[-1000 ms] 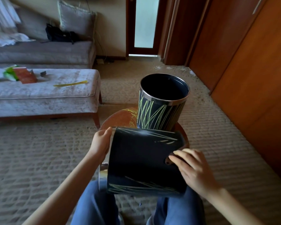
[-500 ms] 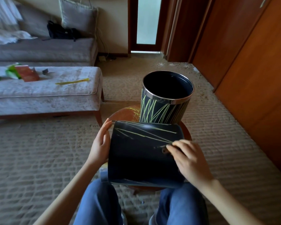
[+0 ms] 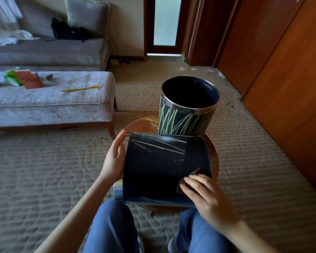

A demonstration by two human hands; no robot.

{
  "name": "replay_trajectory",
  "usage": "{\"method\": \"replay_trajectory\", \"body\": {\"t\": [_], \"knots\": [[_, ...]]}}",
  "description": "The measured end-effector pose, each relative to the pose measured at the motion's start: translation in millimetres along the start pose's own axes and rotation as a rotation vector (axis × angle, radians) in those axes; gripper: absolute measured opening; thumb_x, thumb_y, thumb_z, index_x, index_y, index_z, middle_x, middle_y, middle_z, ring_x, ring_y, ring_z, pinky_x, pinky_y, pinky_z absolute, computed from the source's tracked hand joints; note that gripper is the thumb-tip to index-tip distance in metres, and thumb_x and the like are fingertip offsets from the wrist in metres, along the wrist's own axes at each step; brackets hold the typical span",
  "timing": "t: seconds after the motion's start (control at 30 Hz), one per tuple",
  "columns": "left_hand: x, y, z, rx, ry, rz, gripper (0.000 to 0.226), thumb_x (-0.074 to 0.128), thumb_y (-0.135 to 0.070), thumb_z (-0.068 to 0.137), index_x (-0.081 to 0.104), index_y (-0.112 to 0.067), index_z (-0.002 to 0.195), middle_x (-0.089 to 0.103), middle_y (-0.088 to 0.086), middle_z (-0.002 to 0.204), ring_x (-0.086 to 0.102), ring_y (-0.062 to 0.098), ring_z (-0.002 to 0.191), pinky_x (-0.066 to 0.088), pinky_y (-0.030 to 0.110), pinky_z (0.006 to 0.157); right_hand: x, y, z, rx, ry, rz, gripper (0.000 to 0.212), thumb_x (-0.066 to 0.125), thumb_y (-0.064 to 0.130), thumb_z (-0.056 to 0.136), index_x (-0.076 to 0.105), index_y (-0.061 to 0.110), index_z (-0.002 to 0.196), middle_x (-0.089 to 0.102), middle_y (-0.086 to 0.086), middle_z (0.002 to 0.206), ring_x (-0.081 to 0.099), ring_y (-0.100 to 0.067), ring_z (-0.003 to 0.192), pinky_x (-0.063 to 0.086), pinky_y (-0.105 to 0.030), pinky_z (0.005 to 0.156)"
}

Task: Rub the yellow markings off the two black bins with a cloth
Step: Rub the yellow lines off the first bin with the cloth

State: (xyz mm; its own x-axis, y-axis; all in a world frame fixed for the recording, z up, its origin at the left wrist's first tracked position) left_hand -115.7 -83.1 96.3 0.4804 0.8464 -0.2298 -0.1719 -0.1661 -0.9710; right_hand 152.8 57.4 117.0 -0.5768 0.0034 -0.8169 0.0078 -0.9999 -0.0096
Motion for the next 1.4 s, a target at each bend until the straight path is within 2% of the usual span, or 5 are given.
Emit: {"method": "replay_trajectory", "body": {"t": [0.33, 0.67, 0.9, 1.2, 1.4], "knots": [[-4.7, -0.9, -26.7, 0.097, -0.005, -0.005, 0.048, 0.030, 0.000, 0.107, 0.041, -0.031, 0.142, 0.041, 0.000, 0.157, 0.035, 0.006, 0.145, 0.025, 0.032, 0.122, 22.6, -75.8, 107.8, 0.324, 0.084, 0.034, 0.024, 0.072, -0.007, 0.080, 0.076, 0.007, 0.098, 0.074, -0.005, 0.094, 0.062, -0.030, 0.084, 0.057, -0.045, 0.071], [-1.5, 11.1, -10.6, 0.007, -0.007, -0.097, 0.046, 0.033, -0.021, 0.103, 0.046, -0.052, 0.135, 0.049, 0.019, 0.149, 0.037, 0.058, 0.133, 0.028, 0.070, 0.113, 5.4, 5.7, 15.9, -0.086, 0.038, 0.006, 0.025, 0.055, 0.009, 0.098, 0.073, 0.013, 0.114, 0.069, -0.005, 0.119, 0.061, -0.024, 0.111, 0.047, -0.039, 0.098], [-7.7, 12.2, -33.1, 0.040, -0.033, -0.130, 0.050, 0.034, -0.024, 0.097, 0.050, -0.052, 0.136, 0.049, 0.017, 0.150, 0.030, 0.065, 0.128, 0.023, 0.074, 0.112, 22.9, -46.5, 110.6, 0.265, 0.038, 0.026, 0.023, 0.069, -0.006, 0.082, 0.076, 0.006, 0.100, 0.068, -0.009, 0.098, 0.061, -0.031, 0.090, 0.054, -0.050, 0.076], [-2.0, -1.6, -6.8, -0.119, -0.020, -0.031, 0.048, 0.031, -0.014, 0.105, 0.045, -0.028, 0.148, 0.055, 0.036, 0.130, 0.066, 0.033, 0.080, 0.056, 0.044, 0.072, 9.7, 14.9, 33.4, -0.074, -0.002, 0.045, 0.023, 0.058, 0.005, 0.096, 0.074, 0.008, 0.112, 0.069, -0.010, 0.113, 0.059, -0.026, 0.110, 0.047, -0.041, 0.097], [-5.0, 2.0, -18.4, -0.055, -0.011, -0.076, 0.040, 0.034, -0.020, 0.110, 0.046, -0.027, 0.148, 0.049, -0.004, 0.151, 0.043, 0.008, 0.140, 0.030, 0.043, 0.122, 20.0, -5.8, 78.5, -0.003, 0.005, 0.108, 0.024, 0.061, 0.001, 0.090, 0.074, 0.008, 0.109, 0.069, -0.011, 0.107, 0.060, -0.029, 0.103, 0.050, -0.042, 0.094]]}}
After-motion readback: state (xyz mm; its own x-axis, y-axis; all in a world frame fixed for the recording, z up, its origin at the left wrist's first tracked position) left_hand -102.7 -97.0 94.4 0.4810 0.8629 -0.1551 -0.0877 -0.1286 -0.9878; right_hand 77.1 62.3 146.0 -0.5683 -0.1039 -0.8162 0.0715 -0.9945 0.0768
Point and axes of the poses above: each hand's wrist, its own z-axis towards the middle knuckle, its own x-axis out of the palm, y = z × x, the point moved 5 cm from there along z, towards the middle knuckle
